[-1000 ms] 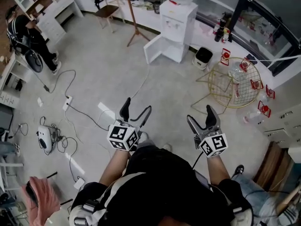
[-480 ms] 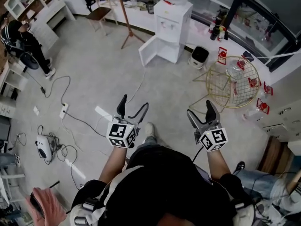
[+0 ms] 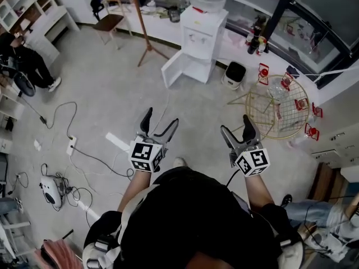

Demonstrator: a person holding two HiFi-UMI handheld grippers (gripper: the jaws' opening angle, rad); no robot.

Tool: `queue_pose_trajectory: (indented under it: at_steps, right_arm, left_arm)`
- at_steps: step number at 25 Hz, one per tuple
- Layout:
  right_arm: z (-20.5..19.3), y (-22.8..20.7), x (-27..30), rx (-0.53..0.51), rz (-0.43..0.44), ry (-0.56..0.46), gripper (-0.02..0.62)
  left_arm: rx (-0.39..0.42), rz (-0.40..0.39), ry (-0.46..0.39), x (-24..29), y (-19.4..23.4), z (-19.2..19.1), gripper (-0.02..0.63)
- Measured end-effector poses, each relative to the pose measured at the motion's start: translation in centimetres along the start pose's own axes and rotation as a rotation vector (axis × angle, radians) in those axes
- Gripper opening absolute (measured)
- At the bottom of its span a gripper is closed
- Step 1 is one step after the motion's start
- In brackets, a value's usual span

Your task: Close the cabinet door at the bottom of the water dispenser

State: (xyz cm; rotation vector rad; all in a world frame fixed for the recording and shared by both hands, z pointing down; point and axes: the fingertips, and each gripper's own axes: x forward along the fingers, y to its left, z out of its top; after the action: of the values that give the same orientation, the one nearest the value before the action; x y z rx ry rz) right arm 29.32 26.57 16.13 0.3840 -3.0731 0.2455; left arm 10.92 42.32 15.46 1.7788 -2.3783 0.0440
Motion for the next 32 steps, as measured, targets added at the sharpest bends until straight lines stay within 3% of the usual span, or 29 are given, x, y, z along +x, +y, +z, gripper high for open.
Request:
queue_pose_trajectory:
  at_steps: [7, 15, 23, 32]
  right_arm:
    - [-0.5, 0.5, 5.3, -0.004, -0.007, 0.023, 0.425]
    - [-1.7, 1.9, 8.9, -0.004, 0.003, 0.057, 0.425]
    - [-2.1, 0.3, 11.4, 0.007, 0.001, 0.076, 0.423]
    - [-1.6, -3.4, 17.2, 0.025, 0.056, 0.074, 0.422]
  left_arm:
    - [-0.062, -0.034, 0.008, 2.4, 4.6, -0.2, 0.402]
    - [-0.097, -0.015, 0.012, 3.0, 9.0, -1.2, 0.402]
    - [-0.103, -0.003, 0.032, 4.8, 10.8, -1.4, 0.402]
    - [-0.117, 0.036, 0.036, 9.8, 13.0, -0.9, 0.402]
